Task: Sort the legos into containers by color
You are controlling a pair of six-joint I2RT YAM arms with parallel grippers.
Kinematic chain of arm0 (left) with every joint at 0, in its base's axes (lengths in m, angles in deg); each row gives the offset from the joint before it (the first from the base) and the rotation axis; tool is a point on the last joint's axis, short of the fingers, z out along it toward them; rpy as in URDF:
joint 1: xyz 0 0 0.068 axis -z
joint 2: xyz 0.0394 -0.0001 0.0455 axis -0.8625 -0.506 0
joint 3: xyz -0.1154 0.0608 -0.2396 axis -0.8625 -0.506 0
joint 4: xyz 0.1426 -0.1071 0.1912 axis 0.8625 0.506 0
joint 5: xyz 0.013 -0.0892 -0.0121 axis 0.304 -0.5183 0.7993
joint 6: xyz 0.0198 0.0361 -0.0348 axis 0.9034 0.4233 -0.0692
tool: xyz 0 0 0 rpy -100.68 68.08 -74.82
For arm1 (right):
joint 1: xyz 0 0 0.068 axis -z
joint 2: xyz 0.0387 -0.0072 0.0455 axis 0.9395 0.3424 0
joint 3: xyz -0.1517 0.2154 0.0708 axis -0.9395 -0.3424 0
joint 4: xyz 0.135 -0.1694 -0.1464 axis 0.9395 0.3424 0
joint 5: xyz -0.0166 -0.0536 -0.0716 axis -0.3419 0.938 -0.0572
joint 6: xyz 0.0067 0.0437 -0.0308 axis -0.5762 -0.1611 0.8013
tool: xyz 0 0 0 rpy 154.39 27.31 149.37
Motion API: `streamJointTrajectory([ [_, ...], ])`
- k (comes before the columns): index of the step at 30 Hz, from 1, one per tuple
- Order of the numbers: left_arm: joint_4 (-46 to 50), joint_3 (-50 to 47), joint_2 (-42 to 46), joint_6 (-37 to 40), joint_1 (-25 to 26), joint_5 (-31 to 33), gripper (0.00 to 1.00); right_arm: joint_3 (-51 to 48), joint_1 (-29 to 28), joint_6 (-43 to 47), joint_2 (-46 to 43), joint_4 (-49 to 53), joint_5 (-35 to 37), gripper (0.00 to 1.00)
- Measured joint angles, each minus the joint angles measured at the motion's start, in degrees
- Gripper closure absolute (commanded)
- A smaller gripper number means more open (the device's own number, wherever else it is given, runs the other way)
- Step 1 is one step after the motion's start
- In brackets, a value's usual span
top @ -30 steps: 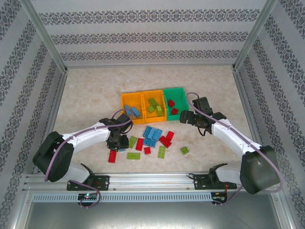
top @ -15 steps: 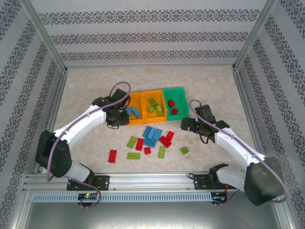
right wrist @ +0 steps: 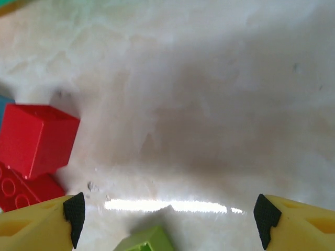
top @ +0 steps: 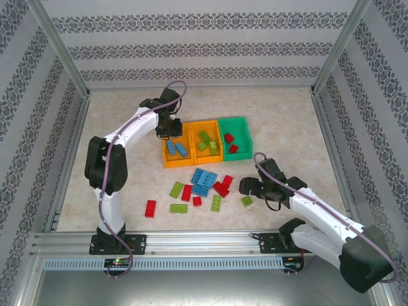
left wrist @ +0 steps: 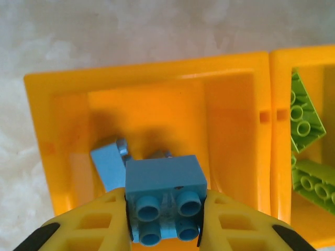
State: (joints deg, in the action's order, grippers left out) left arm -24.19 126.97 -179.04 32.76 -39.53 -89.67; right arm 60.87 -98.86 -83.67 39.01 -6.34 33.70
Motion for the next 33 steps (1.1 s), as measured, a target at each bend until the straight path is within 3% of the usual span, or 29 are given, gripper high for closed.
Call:
streamJointTrajectory([
  [12,-1.6,-2.3,0.7,1.1,-0.3,-3.9,0.39,-0.9,-11.8,-3.7,3.5,2.3,1.9,0.2],
  [21,-3.5,-6.6,7.8,0.9,-0.3,-5.4,0.18,-1.3,-12.3,-3.5,5.9,2.2,3.9,0.25],
  [27,-4.7,-10.2,13.0,0.7,-0.3,-5.7,0.15,1.5,-13.0,-0.9,11.8,3.7,5.6,0.29],
  [33,-5.1,-14.9,17.7,0.8,-0.3,-5.2,0.12,3.4,-14.4,1.1,15.4,4.9,7.5,0.47],
])
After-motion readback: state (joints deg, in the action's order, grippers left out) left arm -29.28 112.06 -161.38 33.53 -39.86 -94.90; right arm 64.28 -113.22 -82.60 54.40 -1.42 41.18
